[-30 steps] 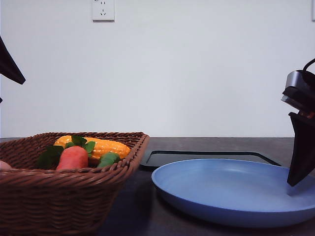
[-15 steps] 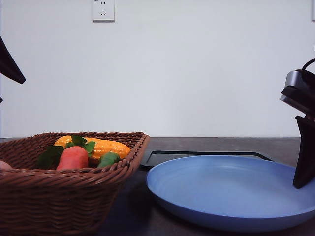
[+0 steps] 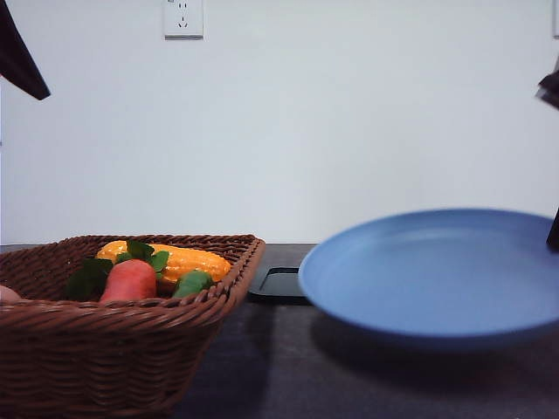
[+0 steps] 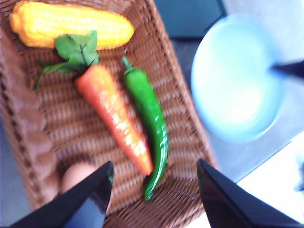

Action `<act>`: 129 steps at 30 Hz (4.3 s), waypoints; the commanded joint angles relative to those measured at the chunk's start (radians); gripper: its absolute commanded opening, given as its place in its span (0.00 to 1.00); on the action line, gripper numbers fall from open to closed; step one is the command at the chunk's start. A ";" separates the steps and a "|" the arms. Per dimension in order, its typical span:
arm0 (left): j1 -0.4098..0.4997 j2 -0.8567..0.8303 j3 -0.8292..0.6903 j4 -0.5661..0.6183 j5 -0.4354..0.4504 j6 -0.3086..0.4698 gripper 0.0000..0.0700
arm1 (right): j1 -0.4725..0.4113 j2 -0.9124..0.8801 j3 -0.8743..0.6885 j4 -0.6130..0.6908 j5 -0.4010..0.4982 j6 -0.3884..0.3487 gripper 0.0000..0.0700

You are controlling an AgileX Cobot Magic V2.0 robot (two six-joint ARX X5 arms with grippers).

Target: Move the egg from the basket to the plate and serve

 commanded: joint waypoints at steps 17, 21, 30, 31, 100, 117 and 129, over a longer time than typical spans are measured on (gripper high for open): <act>-0.333 0.233 0.065 -0.107 -0.437 -0.134 0.49 | -0.027 -0.075 0.006 0.004 -0.002 0.036 0.00; -0.334 0.315 0.065 -0.100 -0.445 -0.135 0.49 | -0.027 -0.075 0.006 0.001 -0.006 0.035 0.00; -0.334 0.448 0.065 -0.054 -0.458 -0.133 0.49 | -0.027 -0.075 0.006 0.001 -0.006 0.032 0.00; -0.334 0.461 0.065 -0.047 -0.459 -0.133 0.49 | -0.027 -0.075 0.006 0.001 -0.006 0.032 0.00; -0.679 0.655 0.406 0.299 -0.439 0.072 0.26 | 0.054 -0.074 0.006 -0.111 -0.249 0.062 0.00; -0.696 0.768 0.406 0.297 -0.439 0.072 0.47 | 0.068 -0.074 0.006 -0.119 -0.249 0.062 0.00; -0.691 0.658 0.413 0.200 -0.453 0.069 0.56 | 0.066 -0.003 0.013 -0.119 -0.249 0.091 0.00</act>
